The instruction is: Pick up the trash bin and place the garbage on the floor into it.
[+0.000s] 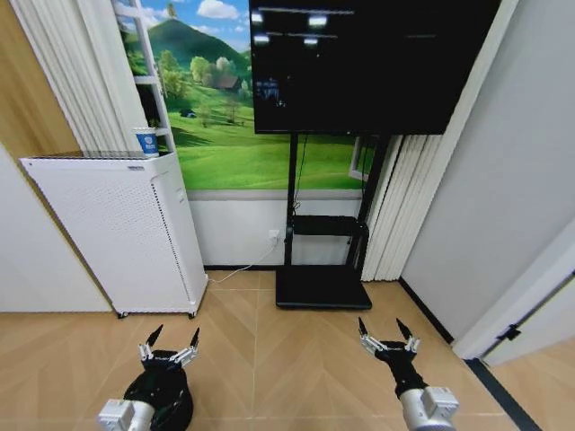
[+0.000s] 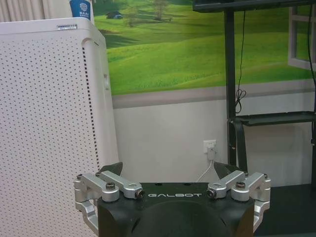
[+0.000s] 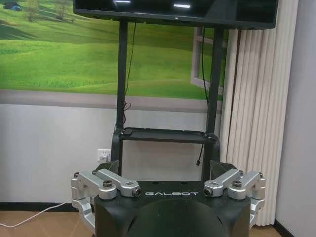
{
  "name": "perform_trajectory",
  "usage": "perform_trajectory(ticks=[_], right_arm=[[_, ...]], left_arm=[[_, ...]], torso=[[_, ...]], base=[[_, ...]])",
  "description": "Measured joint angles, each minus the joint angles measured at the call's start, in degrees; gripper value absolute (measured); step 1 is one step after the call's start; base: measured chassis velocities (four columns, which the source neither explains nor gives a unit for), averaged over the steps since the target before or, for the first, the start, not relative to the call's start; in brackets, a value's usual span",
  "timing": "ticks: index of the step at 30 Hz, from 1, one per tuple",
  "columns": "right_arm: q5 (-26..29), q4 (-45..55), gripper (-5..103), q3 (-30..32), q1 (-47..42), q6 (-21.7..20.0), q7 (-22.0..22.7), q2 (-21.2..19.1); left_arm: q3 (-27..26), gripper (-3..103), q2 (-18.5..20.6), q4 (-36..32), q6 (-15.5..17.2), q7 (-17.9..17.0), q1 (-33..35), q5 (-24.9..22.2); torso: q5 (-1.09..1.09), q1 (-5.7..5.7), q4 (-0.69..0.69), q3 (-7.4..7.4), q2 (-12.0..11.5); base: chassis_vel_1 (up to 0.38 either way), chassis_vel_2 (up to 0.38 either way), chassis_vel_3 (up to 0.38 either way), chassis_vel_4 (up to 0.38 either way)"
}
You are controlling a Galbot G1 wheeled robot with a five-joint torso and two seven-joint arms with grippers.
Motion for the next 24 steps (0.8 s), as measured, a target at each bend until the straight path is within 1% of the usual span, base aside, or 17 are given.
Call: perform_trajectory(ticks=[3, 4, 6, 9, 12, 16, 20, 24], right_arm=[[0.0, 0.0, 100, 0.0, 0.0, 0.0, 0.0, 0.0], [0.0, 0.0, 100, 0.0, 0.0, 0.0, 0.0, 0.0], [0.0, 0.0, 100, 0.0, 0.0, 0.0, 0.0, 0.0], [0.0, 0.0, 100, 0.0, 0.0, 0.0, 0.0, 0.0], [0.0, 0.0, 100, 0.0, 0.0, 0.0, 0.0, 0.0], [0.0, 0.0, 100, 0.0, 0.0, 0.0, 0.0, 0.0], [0.0, 0.0, 100, 0.0, 0.0, 0.0, 0.0, 0.0], [0.0, 0.0, 100, 0.0, 0.0, 0.0, 0.0, 0.0]], left_arm=[[0.0, 100, 0.0, 0.0, 0.0, 0.0, 0.0, 0.0], [0.0, 100, 0.0, 0.0, 0.0, 0.0, 0.0, 0.0], [0.0, 100, 0.0, 0.0, 0.0, 0.0, 0.0, 0.0], [0.0, 100, 0.0, 0.0, 0.0, 0.0, 0.0, 0.0], [0.0, 100, 0.0, 0.0, 0.0, 0.0, 0.0, 0.0], [0.0, 100, 0.0, 0.0, 0.0, 0.0, 0.0, 0.0], [0.0, 100, 0.0, 0.0, 0.0, 0.0, 0.0, 0.0], [0.0, 100, 0.0, 0.0, 0.0, 0.0, 0.0, 0.0]], torso=[[0.00, -0.02, -0.01, 0.00, 0.0], [0.03, -0.02, -0.01, 0.00, 0.0], [-0.01, -0.02, -0.02, -0.01, 0.0], [0.03, -0.03, -0.01, -0.01, 0.0], [-0.02, -0.04, -0.01, -0.02, 0.0], [-0.01, -0.04, -0.01, -0.02, -0.1], [-0.01, -0.04, -0.01, -0.02, -0.1], [0.01, -0.03, -0.02, -0.03, -0.1]], base=[[0.000, 0.000, 0.000, 0.000], [-0.064, -0.068, 0.040, 0.066], [-0.060, -0.066, 0.040, 0.071], [-0.051, -0.073, 0.024, 0.056], [0.000, 0.000, 0.000, 0.000], [0.000, 0.000, 0.000, 0.000], [0.059, -0.027, -0.052, 0.023], [0.121, -0.119, -0.118, 0.143]])
